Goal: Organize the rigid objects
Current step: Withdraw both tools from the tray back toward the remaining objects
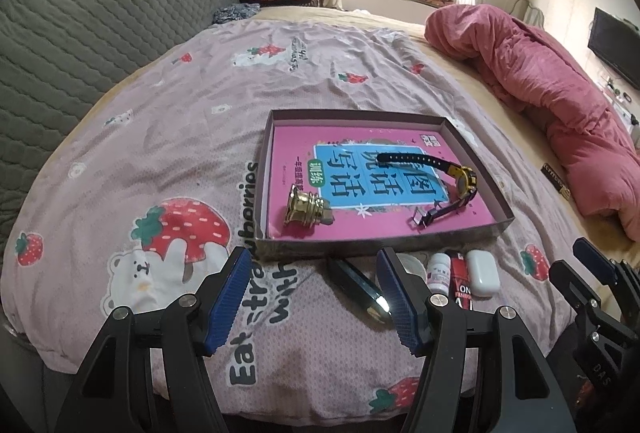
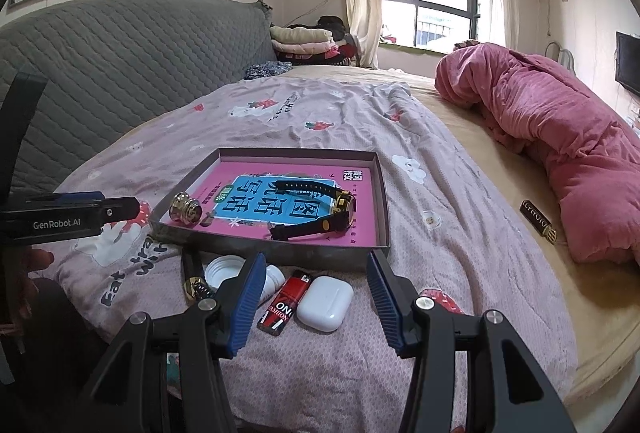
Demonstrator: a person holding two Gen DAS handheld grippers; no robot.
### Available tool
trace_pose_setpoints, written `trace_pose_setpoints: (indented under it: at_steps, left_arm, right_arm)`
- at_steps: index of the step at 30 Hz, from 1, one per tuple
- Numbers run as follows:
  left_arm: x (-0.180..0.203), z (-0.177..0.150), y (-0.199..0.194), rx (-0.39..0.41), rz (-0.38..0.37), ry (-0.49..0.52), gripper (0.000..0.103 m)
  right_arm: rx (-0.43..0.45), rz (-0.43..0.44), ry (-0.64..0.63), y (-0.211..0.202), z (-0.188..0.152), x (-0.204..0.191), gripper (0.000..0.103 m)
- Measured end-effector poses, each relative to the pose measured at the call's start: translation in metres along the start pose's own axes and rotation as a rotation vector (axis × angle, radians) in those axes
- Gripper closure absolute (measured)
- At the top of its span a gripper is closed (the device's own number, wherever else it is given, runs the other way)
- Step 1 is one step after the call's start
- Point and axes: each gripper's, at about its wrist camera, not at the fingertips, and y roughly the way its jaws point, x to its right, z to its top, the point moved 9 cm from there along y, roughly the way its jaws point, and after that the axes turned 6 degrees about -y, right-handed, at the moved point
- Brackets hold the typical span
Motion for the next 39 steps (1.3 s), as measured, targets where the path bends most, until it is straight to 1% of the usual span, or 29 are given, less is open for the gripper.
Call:
trace_pose_setpoints:
  at_steps: [7, 21, 26, 33, 36, 39]
  left_arm:
    - [-0.001, -0.007, -0.001, -0.012, -0.001, 0.008, 0.037]
    - [0.003, -0.026, 0.008, -0.064, -0.014, 0.014, 0.037]
    - [0.011, -0.038, 0.014, -0.090, -0.016, 0.039, 0.037]
    - [0.028, -0.058, 0.023, -0.137, -0.042, 0.070, 0.037]
    - [0.034, -0.067, 0.027, -0.150, -0.038, 0.101, 0.037]
    - [0.038, -0.072, 0.033, -0.158, -0.036, 0.106, 0.037]
  right_arm:
    - [-0.012, 0.000, -0.004, -0.002, -0.004, 0.000, 0.051]
    - [-0.029, 0.000, 0.005, 0.002, -0.008, 0.003, 0.051]
    - [-0.038, 0.004, 0.007, 0.005, -0.010, 0.003, 0.051]
    - [-0.043, 0.006, 0.012, 0.007, -0.013, 0.005, 0.051]
    - [-0.049, 0.007, 0.017, 0.009, -0.015, 0.006, 0.051]
    - [-0.048, 0.009, 0.019, 0.010, -0.016, 0.007, 0.051]
